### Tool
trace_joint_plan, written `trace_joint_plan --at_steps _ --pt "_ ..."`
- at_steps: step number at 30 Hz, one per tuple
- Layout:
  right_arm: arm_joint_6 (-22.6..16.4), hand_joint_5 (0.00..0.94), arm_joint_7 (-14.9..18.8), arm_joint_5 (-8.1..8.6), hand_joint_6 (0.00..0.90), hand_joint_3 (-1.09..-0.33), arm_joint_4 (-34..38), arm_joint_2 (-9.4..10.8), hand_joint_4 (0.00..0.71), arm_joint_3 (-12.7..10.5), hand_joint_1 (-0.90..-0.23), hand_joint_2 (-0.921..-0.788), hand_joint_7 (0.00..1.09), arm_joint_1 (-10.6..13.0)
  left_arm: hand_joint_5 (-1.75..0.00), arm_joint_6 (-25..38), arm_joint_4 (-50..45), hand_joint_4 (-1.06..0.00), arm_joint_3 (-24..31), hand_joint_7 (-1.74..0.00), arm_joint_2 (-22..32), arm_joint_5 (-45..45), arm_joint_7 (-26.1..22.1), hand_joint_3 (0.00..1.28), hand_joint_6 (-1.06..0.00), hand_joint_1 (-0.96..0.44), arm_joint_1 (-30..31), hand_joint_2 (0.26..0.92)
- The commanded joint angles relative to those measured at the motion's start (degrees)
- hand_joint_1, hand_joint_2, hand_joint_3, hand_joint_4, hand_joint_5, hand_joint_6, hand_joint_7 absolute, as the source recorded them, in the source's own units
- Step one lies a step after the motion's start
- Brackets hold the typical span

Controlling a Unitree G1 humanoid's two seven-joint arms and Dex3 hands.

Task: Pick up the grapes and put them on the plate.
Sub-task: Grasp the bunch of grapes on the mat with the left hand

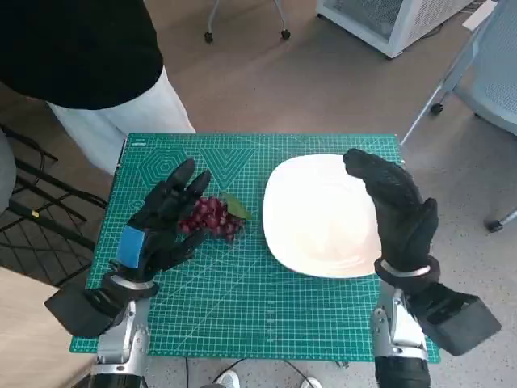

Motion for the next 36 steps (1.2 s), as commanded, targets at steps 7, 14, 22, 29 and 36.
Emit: trace_joint_plan --at_steps 7,14,22,29,36 --pt "0.7 0.0 0.3 0.29 0.02 -0.694 0.8 0.2 0.339 0.0 -0.698 -0.921 0.59 0.5 0.0 1.0 -1.8 -0.39 -0.3 0.0 0.3 0.7 0.2 0.23 -0.43 -0.21 0.5 0.921" --pt "0.9 0.0 0.1 0.26 0.018 -0.695 0.8 0.3 0.338 0.1 -0.7 -0.921 0.59 0.6 0.0 1.2 -2.3 -0.39 -0.3 0.0 0.4 1.2 0.6 0.23 -0.43 -0.21 0.6 0.921" --pt "1.0 0.0 -0.1 0.07 0.018 -0.695 0.6 0.4 0.338 0.1 -0.702 -0.921 0.59 0.7 0.0 1.3 -6.5 -0.32 -0.8 0.0 3.2 14.3 7.0 0.19 -0.36 -0.29 1.7 0.921" --pt "0.8 0.0 0.1 0.22 0.017 -0.694 1.9 0.4 0.338 -0.1 -0.706 -0.921 0.59 0.1 0.0 9.6 -18.0 -0.09 -1.5 0.0 9.2 41.2 15.5 0.09 -0.16 -0.55 4.0 0.918" --pt "1.1 0.0 0.3 0.51 0.018 -0.691 1.4 0.3 0.339 -0.1 -0.713 -0.921 0.59 0.2 0.0 26.6 -28.5 -0.01 -4.8 0.0 10.8 60.3 10.1 0.01 -0.09 -0.52 4.8 0.801"
